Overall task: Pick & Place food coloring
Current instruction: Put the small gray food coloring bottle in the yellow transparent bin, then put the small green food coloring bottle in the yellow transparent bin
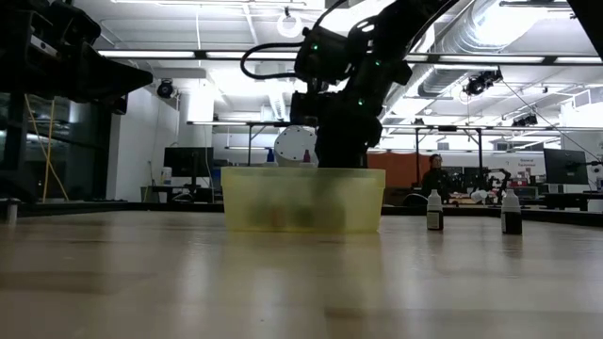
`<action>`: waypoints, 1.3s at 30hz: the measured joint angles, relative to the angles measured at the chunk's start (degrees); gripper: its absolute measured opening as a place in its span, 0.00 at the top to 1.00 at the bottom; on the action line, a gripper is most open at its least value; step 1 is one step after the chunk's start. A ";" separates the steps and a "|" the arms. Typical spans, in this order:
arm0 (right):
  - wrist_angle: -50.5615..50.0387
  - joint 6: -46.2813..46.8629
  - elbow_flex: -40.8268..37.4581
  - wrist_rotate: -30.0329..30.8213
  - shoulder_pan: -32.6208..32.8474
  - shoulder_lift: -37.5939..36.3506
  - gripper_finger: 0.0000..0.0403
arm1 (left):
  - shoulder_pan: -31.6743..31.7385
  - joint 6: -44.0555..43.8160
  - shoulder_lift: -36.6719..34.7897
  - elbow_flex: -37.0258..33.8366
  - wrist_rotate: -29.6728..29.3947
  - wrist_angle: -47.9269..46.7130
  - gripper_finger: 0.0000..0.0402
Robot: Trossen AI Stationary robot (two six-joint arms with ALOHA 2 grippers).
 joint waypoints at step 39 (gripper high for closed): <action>-3.87 0.04 0.00 -0.65 0.02 -6.97 0.66 | -0.02 0.00 0.02 0.00 0.00 0.00 1.00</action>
